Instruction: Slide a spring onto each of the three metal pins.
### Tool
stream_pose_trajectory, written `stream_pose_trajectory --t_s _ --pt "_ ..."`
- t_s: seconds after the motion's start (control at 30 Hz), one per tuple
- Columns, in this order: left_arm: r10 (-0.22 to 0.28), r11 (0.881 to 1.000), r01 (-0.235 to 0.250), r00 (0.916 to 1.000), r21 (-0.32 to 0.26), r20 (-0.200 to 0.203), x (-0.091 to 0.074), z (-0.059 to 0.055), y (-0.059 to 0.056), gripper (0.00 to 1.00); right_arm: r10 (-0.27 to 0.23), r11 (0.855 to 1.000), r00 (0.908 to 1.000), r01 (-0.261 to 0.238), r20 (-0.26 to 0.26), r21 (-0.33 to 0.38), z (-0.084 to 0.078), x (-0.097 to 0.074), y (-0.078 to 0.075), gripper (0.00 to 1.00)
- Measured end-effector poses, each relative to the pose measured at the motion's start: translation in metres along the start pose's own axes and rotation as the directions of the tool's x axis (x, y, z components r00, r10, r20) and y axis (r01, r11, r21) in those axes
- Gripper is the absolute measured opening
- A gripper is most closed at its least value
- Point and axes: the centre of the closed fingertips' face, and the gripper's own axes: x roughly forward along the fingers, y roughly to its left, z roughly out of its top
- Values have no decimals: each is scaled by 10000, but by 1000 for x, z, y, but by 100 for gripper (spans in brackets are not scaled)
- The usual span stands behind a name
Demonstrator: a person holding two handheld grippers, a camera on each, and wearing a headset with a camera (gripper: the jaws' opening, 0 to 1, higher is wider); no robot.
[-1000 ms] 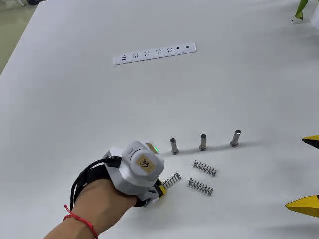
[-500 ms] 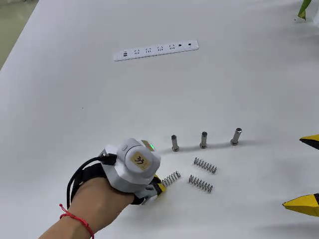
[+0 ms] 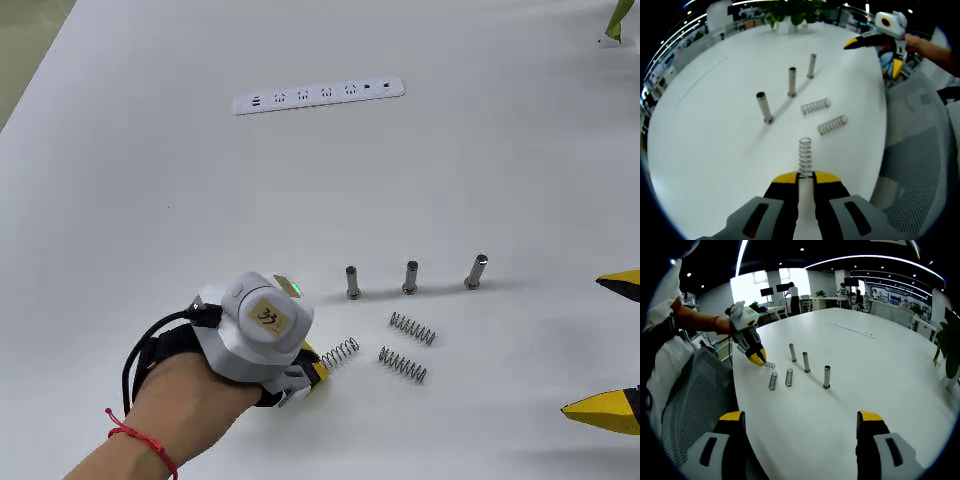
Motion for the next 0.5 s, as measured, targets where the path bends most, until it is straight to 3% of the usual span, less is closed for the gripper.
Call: stream_pose_trajectory --t_s 0.3,0.5 --pt "-22 9997 36 9983 -248 582 -14 8 -1 10 80 9999 10000 -80 47 -73 9 -2 3 91" --pt "17 9991 35 9926 -429 1213 -29 19 -2 10 177 9998 9991 -180 390 68 28 -5 8 87"
